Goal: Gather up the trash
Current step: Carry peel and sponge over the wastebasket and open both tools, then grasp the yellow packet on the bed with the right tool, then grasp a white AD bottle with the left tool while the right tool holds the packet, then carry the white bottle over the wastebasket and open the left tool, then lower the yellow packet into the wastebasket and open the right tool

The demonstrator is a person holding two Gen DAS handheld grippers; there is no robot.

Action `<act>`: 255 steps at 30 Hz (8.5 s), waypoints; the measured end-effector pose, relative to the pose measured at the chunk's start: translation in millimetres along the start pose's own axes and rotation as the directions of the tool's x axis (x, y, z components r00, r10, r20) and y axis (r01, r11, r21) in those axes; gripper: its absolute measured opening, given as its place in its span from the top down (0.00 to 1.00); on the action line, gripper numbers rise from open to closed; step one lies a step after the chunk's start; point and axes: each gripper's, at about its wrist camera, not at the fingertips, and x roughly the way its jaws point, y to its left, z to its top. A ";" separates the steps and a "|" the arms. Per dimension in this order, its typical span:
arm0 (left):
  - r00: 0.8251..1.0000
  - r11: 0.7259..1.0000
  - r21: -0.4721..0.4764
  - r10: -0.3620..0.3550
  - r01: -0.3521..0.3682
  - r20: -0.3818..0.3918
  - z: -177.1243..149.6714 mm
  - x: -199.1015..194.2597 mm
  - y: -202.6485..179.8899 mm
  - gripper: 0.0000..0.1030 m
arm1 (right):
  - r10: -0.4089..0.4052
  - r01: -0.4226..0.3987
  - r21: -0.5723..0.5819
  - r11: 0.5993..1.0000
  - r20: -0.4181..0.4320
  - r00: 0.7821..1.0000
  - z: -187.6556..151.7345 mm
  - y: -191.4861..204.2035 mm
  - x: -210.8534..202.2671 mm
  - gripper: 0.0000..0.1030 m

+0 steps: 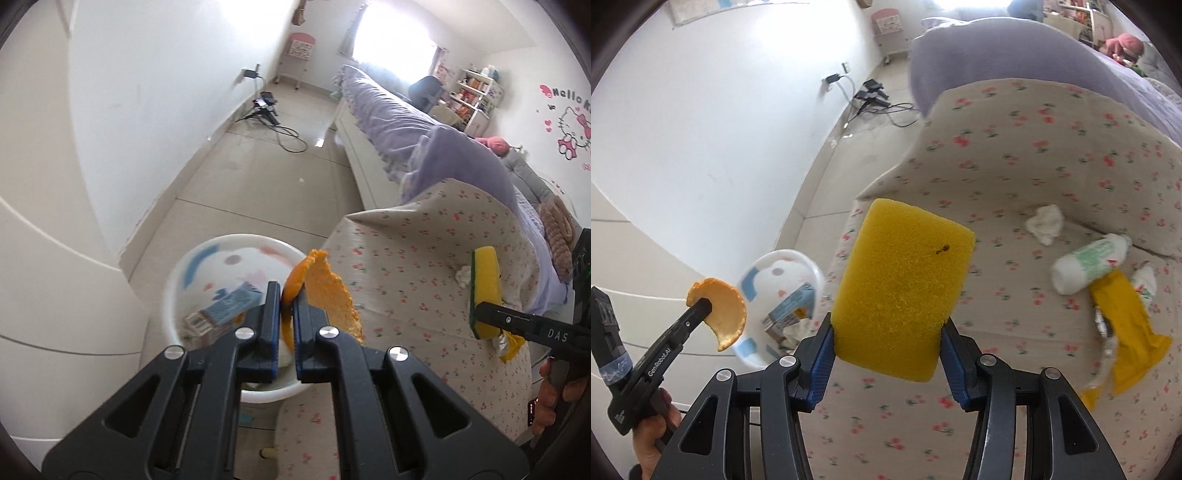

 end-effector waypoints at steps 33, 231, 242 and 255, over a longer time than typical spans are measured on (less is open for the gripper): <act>0.959 0.960 -0.006 0.279 -0.280 -0.040 0.2 -37.7 37.5 0.01 | 0.271 -0.269 -0.063 0.961 0.029 0.962 9.0 85.6 63.2 0.00; 0.981 0.990 0.069 -0.113 0.125 -0.159 -6.2 4.1 -17.6 0.59 | 0.145 -0.145 0.014 0.989 -0.019 0.989 -16.4 6.2 11.3 0.87; 0.994 0.998 0.046 -0.048 0.053 -0.100 1.1 9.3 15.2 0.55 | 0.223 -0.225 -0.025 0.974 -0.043 0.974 -11.0 47.2 40.3 0.87; 0.953 0.964 -0.012 0.261 -0.266 -0.154 -0.3 -14.9 51.8 0.03 | 0.267 -0.272 -0.059 0.960 -0.091 0.960 -3.4 93.9 86.8 0.87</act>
